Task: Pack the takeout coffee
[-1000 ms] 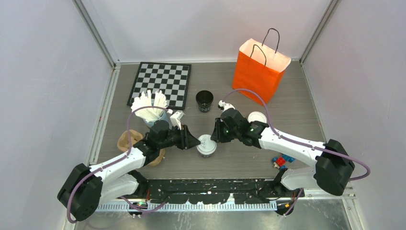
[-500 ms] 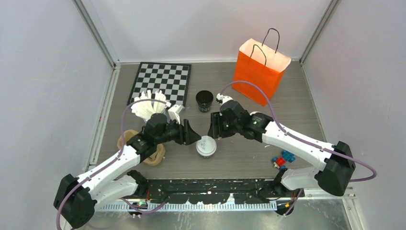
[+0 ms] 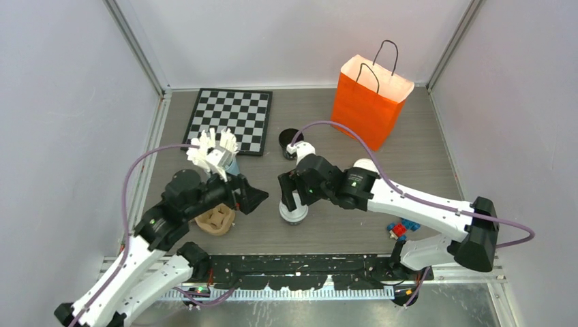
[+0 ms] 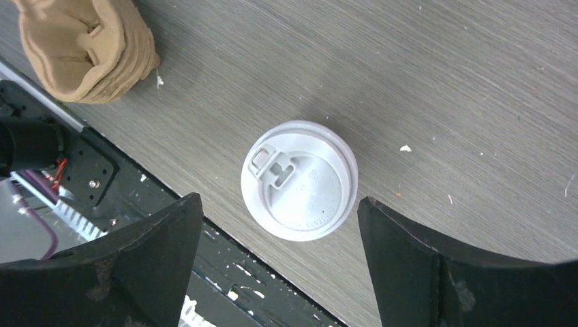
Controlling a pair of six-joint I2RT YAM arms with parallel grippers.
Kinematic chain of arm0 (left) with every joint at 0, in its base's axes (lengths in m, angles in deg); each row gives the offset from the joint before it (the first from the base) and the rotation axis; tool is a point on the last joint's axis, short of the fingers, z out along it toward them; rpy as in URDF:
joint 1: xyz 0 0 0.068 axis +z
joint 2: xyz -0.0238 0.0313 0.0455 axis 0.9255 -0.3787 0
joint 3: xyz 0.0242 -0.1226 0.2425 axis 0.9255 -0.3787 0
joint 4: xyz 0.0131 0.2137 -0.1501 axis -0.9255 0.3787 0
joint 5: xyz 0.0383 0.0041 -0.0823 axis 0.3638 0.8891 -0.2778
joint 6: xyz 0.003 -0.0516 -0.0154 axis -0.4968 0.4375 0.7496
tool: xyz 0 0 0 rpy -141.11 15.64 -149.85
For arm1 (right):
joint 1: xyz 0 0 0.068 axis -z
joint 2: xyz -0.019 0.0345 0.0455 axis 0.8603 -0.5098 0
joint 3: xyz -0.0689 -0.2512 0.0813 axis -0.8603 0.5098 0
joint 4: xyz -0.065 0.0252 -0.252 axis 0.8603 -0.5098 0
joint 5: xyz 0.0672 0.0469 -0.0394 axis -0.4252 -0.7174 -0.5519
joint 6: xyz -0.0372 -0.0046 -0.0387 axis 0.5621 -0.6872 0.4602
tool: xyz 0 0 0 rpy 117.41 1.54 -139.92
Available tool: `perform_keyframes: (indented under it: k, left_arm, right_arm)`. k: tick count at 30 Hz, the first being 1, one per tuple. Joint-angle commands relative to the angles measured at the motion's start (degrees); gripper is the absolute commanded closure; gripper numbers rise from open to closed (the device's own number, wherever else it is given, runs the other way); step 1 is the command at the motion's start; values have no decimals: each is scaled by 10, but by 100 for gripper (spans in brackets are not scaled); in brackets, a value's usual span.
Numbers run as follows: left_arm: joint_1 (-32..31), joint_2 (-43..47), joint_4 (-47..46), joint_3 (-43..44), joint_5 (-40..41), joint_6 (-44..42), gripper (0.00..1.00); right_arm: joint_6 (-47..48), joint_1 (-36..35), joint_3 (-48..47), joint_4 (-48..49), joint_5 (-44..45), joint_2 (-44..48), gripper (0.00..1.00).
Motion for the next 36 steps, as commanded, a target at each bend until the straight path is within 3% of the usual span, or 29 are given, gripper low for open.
perform_keyframes:
  k: [1,12,36]
  left_arm:
    - [-3,79,122,28,61,-43,0]
    - [-3,211,176,6,103,-58,0]
    - [-2,213,174,-1,102,-68,0]
  right_arm:
    - [23,-19,-46,-1,56,-46,11]
    - [46,-37,-85,-35,73,-118,9]
    - [46,-37,-67,-36,41,-149,13]
